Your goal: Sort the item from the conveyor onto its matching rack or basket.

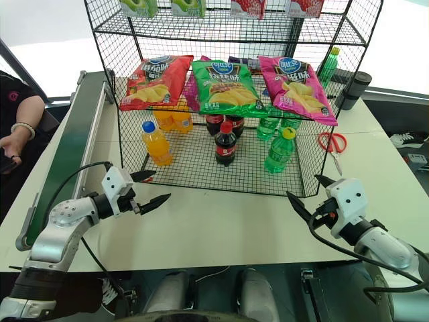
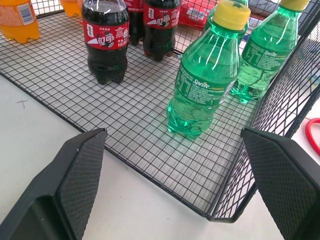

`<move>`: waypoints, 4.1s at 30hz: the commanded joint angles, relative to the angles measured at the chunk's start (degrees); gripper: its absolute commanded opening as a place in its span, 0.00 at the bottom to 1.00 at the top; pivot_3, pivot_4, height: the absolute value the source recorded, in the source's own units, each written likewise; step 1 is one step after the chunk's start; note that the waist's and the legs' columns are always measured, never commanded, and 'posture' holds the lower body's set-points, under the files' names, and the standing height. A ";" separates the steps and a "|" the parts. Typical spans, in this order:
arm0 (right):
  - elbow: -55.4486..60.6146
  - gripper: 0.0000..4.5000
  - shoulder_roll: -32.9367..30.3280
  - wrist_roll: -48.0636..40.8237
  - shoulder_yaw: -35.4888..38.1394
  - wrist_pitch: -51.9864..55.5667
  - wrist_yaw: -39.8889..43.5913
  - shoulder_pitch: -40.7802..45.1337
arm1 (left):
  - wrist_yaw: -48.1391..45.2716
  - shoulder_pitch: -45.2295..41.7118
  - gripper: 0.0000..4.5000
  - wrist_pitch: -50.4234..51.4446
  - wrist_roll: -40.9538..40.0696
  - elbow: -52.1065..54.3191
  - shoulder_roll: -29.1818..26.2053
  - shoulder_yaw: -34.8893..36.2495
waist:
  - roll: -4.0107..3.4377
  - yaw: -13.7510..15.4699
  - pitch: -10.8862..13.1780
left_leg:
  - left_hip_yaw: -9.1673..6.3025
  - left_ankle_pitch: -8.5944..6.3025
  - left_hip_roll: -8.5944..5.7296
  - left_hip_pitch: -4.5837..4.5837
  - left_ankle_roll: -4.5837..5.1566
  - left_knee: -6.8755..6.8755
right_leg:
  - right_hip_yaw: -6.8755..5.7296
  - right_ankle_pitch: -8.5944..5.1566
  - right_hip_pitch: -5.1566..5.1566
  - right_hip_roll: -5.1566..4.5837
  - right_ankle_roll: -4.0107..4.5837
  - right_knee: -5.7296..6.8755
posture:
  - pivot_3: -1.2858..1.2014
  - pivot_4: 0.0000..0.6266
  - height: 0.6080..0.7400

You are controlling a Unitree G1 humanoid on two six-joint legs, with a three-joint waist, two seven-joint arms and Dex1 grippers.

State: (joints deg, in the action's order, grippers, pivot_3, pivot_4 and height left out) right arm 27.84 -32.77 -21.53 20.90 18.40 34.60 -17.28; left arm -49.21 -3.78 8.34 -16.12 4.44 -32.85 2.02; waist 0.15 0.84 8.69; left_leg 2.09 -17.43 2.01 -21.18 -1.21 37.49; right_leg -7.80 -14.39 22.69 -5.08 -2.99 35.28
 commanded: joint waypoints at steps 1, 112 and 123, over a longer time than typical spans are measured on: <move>1.30 0.99 -0.24 -0.47 0.84 -0.77 -0.02 0.54 | 0.14 0.35 1.00 0.37 -1.61 2.12 -0.97 2.35 | 0.00 0.00 0.00 | 0.00 0.00 0.00 0.00 0.00 0.00 | 0.00 0.00 0.00 0.00 0.00 0.00 | 0.52 0.24 0.96; -0.80 0.99 -0.64 1.07 -3.32 -0.13 0.88 7.43 | 7.55 5.50 1.00 6.17 -6.32 9.75 0.33 8.23 | 0.01 -0.04 -0.01 | -0.02 -0.01 0.05 -0.05 0.00 0.31 | 0.03 0.00 -0.03 -0.01 0.00 0.14 | 0.52 0.24 0.96; -0.78 0.99 0.33 1.10 -8.66 -0.09 0.54 11.17 | 15.93 7.15 1.00 7.83 -12.29 8.05 4.91 19.44 | 0.02 -0.05 -0.02 | -0.04 -0.01 0.06 -0.07 0.00 0.35 | 0.03 0.01 -0.03 -0.01 0.00 0.14 | 0.52 0.24 0.96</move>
State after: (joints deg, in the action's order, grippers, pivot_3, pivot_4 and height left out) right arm 25.49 -32.68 -20.31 12.37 18.55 35.28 -6.88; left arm -35.11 3.82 16.57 -27.06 12.38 -28.23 18.41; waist 0.17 0.79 8.67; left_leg 2.04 -17.43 2.07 -21.25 -1.21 37.85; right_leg -7.78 -14.38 22.65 -5.09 -2.99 35.43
